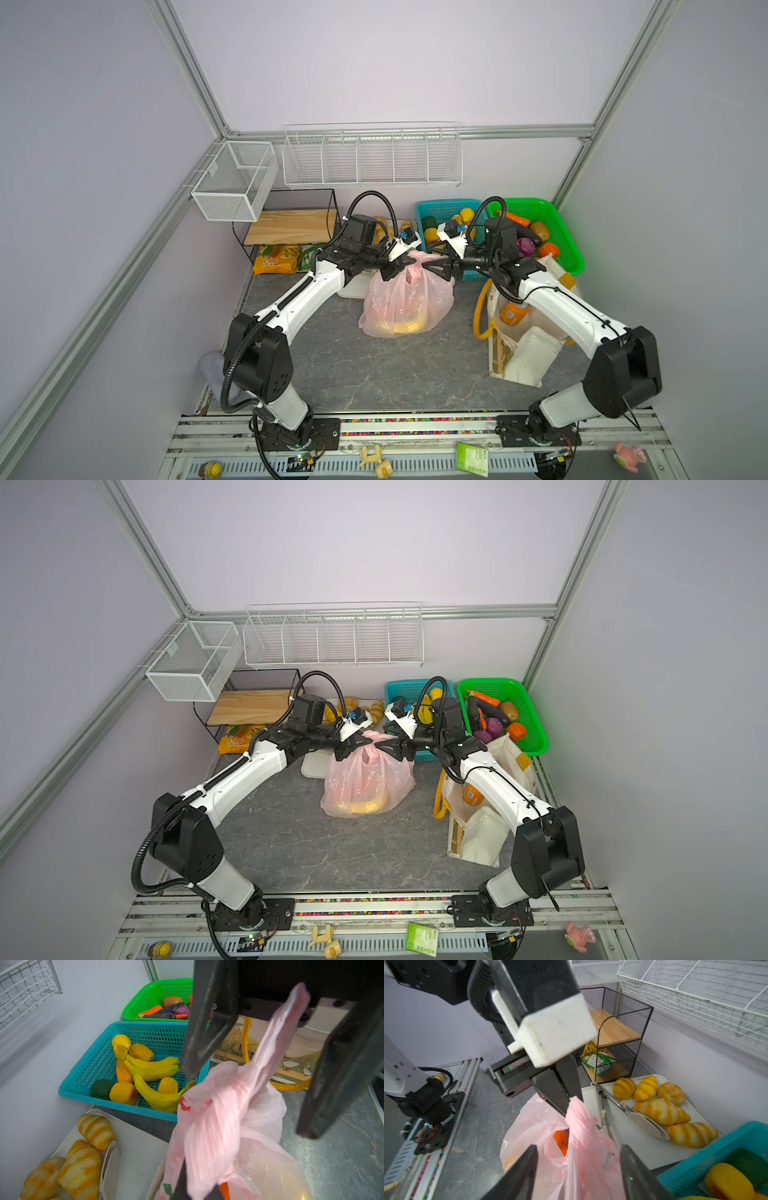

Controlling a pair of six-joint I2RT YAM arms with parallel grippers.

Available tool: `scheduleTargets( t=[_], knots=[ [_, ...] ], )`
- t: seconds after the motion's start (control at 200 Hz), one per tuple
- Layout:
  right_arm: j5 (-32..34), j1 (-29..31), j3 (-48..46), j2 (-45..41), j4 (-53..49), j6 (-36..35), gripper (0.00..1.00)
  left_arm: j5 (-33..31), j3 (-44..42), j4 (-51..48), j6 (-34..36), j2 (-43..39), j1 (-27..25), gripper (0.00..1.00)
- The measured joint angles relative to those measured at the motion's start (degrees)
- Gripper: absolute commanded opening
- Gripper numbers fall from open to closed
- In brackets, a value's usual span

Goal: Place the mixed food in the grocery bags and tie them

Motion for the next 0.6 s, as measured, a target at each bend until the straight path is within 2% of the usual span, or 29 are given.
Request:
scheduleTargets(
  t=[0.115,0.25,0.6],
  knots=[
    [2.7,0.5,-0.3,-0.1,-0.3,-3.9,0.97,0.0,-1.6,1.4,0.6,-1.0,0.0,0.00],
    [3.7,1.4,-0.9,0.4,0.4,-6.5,0.98,0.5,-2.1,2.6,1.1,-1.5,0.0,0.00],
    [4.4,1.7,-1.0,5.8,3.4,-9.1,0.83,1.1,-2.3,2.8,2.6,-1.7,0.0,0.00]
  ],
)
